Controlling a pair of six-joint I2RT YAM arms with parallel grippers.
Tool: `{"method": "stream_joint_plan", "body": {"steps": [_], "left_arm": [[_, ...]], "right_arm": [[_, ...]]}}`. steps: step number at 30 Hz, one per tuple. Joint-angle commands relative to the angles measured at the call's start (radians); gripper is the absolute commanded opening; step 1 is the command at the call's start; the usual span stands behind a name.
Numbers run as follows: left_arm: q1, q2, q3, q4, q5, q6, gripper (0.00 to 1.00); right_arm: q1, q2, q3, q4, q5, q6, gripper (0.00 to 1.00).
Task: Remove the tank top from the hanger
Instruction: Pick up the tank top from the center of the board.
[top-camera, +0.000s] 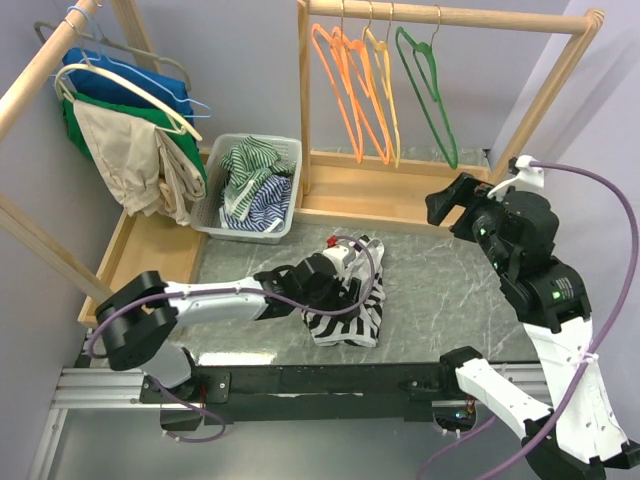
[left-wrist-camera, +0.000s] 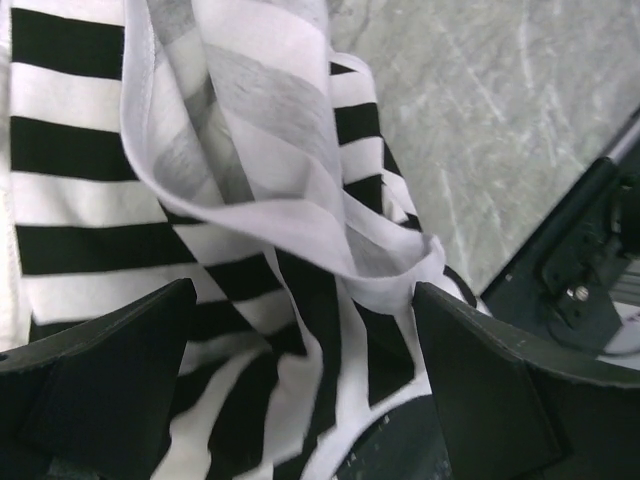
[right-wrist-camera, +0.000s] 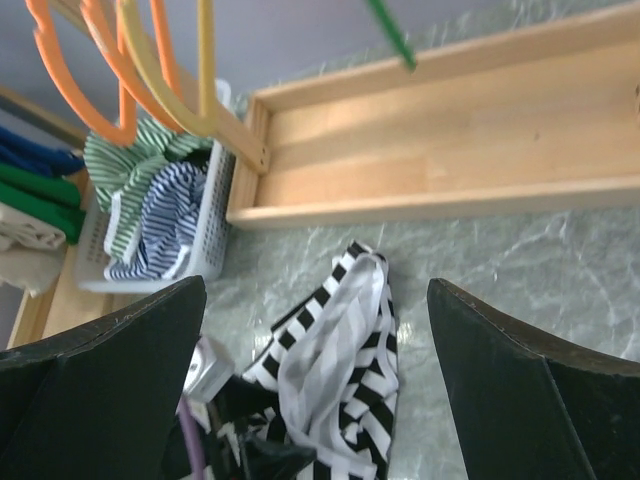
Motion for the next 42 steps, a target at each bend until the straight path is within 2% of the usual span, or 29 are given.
{"method": "stream_joint_plan", "body": {"steps": [1,6,11,16,18,19,21,22,24,25,28,33,37,42], "left_arm": [[-0.003,0.068,0.069,0.113,-0.024,0.002,0.96],[-0.005,0.211,0.15,0.109,-0.074,0.025,0.96],[-0.008,0.317,0.163,0.119,-0.06,0.01,0.96],[-0.019,0.303,0.123,0.129,-0.088,-0.016,0.99],[-0.022,0.283,0.114,0.118,-0.104,-0.015,0.9],[-0.023,0.276,0.111,0.112,-0.114,-0.01,0.8],[-0.026,0.248,0.115,0.086,-0.135,-0.006,0.67],[-0.028,0.237,0.114,0.078,-0.14,-0.001,0.55],[-0.028,0.201,0.12,0.054,-0.155,0.007,0.39],[-0.028,0.187,0.123,0.044,-0.163,0.013,0.23],[-0.029,0.119,0.137,-0.015,-0.204,0.022,0.01],[-0.028,-0.062,0.178,-0.152,-0.316,0.034,0.01],[-0.012,-0.224,0.215,-0.334,-0.433,0.033,0.01],[0.102,-0.388,0.253,-0.451,-0.474,0.021,0.01]], "right_arm": [[-0.003,-0.032,-0.037,0.02,-0.05,0.022,1.0],[-0.003,-0.041,-0.066,0.013,-0.07,0.025,1.0],[-0.003,-0.061,-0.083,-0.001,-0.073,0.022,1.0],[-0.003,-0.076,-0.104,-0.004,-0.07,0.026,1.0],[-0.003,-0.082,-0.116,-0.003,-0.067,0.026,1.0],[-0.003,-0.086,-0.119,-0.003,-0.068,0.028,1.0],[-0.003,-0.086,-0.13,0.002,-0.071,0.029,1.0],[-0.002,-0.087,-0.133,0.002,-0.071,0.031,1.0],[-0.003,-0.089,-0.144,0.008,-0.076,0.033,1.0],[-0.003,-0.093,-0.15,0.011,-0.076,0.034,1.0],[-0.002,-0.099,-0.162,0.014,-0.08,0.037,1.0],[-0.003,-0.115,-0.188,0.014,-0.084,0.04,1.0],[-0.003,-0.133,-0.212,0.02,-0.087,0.046,1.0],[-0.003,-0.142,-0.236,0.026,-0.094,0.051,1.0]]}}
